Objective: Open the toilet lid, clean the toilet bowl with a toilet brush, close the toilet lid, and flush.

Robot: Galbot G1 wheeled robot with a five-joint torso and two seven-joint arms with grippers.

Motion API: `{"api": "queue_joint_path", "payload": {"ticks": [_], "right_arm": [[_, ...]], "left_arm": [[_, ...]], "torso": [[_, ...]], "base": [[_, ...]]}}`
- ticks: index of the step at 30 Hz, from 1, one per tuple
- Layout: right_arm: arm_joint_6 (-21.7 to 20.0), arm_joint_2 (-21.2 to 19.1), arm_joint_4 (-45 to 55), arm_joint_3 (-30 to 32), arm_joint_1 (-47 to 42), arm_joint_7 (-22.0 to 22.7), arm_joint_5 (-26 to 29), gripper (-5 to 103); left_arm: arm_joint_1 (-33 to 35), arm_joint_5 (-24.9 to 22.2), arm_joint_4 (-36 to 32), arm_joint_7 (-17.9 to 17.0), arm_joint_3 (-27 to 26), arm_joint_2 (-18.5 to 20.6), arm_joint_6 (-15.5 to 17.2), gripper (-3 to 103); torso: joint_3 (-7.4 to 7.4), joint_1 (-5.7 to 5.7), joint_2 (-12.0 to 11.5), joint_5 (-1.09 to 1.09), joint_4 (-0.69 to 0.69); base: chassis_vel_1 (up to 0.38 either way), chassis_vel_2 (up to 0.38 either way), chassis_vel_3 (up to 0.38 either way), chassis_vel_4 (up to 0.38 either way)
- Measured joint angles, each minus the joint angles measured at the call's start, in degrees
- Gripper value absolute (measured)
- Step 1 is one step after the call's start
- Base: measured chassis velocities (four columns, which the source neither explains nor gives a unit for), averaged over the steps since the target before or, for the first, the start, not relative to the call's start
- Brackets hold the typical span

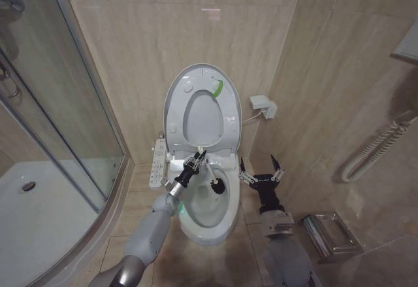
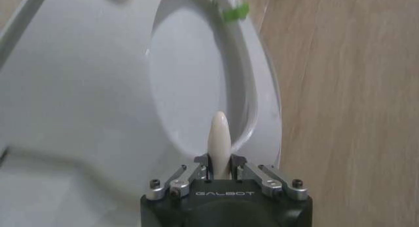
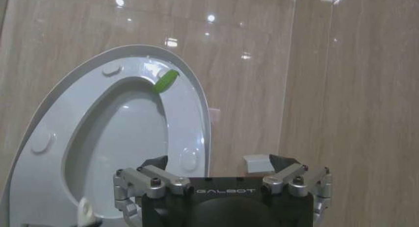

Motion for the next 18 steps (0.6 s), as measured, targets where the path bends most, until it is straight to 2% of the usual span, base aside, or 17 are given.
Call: {"api": "queue_joint_path", "payload": {"ticks": [11, 18], "right_arm": [[0.0, 0.0, 0.0, 0.0, 0.0, 0.0, 0.0, 100], [0.0, 0.0, 0.0, 0.0, 0.0, 0.0, 0.0, 100]], "left_arm": [[3.1, 2.9, 2.4, -0.4, 0.1, 1.6, -0.5, 21], [2.9, 3.9, -0.4, -0.8, 1.5, 3.0, -0.5, 21]], "torso": [[-0.02, -0.02, 0.0, 0.0, 0.0], [0.01, 0.0, 0.0, -0.01, 0.0]], "base": [[0.0, 0.0, 0.0, 0.0], [0.0, 0.0, 0.0, 0.0]]}}
